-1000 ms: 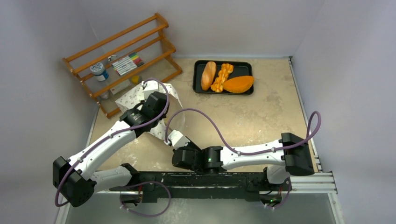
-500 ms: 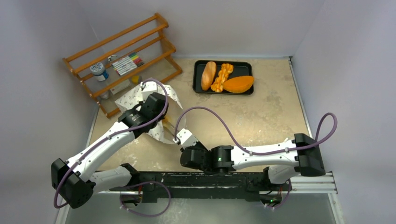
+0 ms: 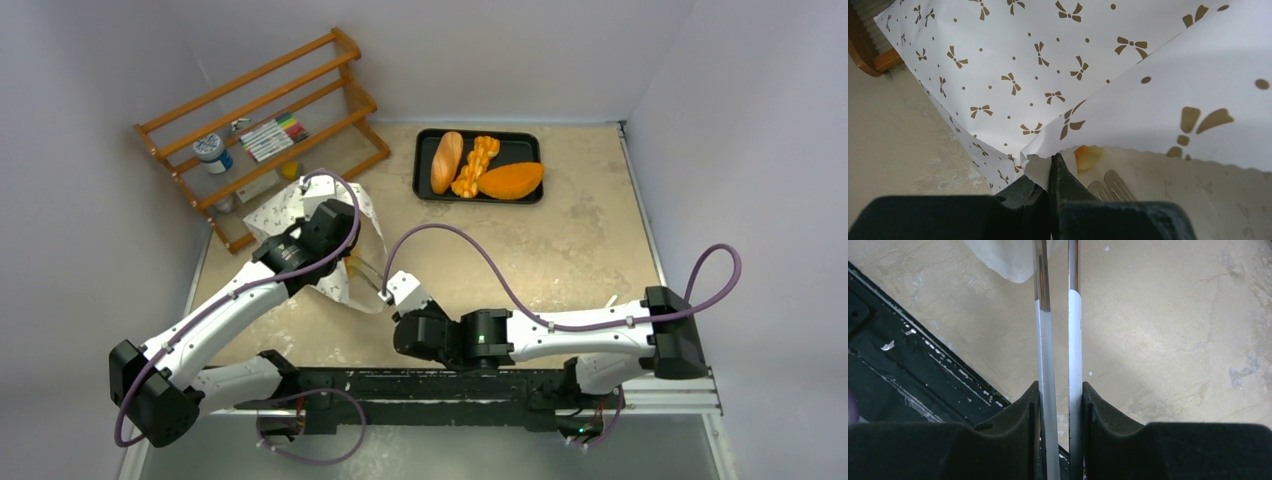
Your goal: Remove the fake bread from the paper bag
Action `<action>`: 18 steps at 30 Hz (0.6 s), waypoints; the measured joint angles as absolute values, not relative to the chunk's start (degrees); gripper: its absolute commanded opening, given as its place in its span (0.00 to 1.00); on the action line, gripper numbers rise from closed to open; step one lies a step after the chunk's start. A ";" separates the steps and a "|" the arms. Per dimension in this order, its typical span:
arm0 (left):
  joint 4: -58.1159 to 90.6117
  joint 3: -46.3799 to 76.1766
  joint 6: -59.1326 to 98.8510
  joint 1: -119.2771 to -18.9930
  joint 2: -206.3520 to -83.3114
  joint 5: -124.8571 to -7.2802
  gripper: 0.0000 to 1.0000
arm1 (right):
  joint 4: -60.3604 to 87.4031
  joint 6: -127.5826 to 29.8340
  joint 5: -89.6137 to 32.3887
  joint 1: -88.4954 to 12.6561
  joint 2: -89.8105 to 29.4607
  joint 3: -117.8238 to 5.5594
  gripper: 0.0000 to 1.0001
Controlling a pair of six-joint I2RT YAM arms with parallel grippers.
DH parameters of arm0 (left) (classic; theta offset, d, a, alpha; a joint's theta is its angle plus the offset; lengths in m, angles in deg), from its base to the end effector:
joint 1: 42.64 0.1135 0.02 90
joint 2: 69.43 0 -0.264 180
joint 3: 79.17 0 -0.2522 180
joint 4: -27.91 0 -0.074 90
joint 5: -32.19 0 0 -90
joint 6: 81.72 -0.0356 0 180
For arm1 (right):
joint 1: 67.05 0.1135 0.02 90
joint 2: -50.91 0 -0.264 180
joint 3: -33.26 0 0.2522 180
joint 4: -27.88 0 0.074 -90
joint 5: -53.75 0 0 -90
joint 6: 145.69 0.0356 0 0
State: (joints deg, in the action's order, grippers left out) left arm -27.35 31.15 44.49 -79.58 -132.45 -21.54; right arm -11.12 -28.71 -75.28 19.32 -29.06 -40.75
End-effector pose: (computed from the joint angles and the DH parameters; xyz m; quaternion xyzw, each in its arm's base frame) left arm 0.1874 -0.1146 0.3010 -0.1044 0.8897 0.0337 0.4433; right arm 0.0412 0.2948 0.2754 -0.3202 0.8197 0.1321 0.4562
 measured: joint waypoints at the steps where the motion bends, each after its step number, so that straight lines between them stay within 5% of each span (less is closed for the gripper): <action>1: -27.33 31.12 44.49 -79.58 -132.45 -21.51 0.00 | -11.07 -28.71 -74.82 19.32 -29.23 -40.75 0.22; 18: -27.13 30.29 44.46 -79.58 -132.52 -22.74 0.00 | -11.77 -27.83 -70.67 19.30 -40.82 -46.43 0.49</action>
State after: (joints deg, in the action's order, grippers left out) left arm -27.13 30.29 44.46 -79.58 -132.52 -22.74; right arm -11.77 -27.83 -70.67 19.30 -40.82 -46.43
